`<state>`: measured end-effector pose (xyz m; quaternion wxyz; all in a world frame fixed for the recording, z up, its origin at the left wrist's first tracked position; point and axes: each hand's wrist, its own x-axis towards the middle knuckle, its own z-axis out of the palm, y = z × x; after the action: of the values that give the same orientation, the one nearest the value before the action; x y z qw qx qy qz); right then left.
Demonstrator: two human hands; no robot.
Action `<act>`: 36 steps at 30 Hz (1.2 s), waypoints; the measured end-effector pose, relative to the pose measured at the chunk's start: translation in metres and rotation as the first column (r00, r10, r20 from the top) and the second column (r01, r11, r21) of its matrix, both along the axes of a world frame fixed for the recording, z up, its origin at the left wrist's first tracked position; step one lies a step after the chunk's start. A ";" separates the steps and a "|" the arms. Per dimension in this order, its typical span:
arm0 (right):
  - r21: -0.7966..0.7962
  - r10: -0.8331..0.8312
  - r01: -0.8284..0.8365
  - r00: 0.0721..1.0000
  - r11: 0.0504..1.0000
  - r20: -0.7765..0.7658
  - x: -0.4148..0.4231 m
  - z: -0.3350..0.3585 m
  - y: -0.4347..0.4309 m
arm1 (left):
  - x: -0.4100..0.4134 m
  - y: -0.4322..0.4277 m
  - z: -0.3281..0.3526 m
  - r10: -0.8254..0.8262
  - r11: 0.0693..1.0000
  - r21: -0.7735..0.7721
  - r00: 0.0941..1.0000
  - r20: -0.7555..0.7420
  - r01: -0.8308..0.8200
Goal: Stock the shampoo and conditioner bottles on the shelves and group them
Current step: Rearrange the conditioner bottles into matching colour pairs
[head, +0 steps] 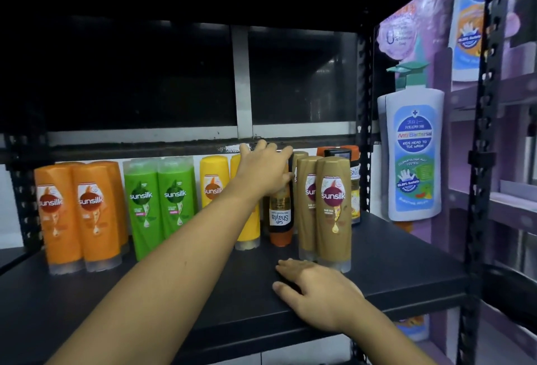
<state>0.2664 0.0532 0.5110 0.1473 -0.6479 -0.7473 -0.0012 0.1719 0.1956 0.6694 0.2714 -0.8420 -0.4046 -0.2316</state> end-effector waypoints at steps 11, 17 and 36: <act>0.092 -0.036 0.041 0.997 0.995 -0.063 0.001 -0.005 -0.003 | -0.030 -0.022 -0.005 -0.246 0.945 -0.119 0.900 0.360 0.306; 0.181 0.014 0.034 0.966 0.983 -0.258 0.003 -0.005 -0.007 | -0.052 -0.036 -0.010 -0.303 0.859 -0.179 0.758 0.578 0.480; 0.163 0.077 0.038 0.761 0.986 -0.644 0.009 0.003 -0.009 | -0.081 -0.070 -0.114 -0.200 0.605 -0.530 0.758 0.621 0.594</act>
<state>0.2755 0.0439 0.5142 0.4499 -0.5859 -0.6542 0.1623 0.0909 0.1255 0.5550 -0.2453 -0.8583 -0.3104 -0.3268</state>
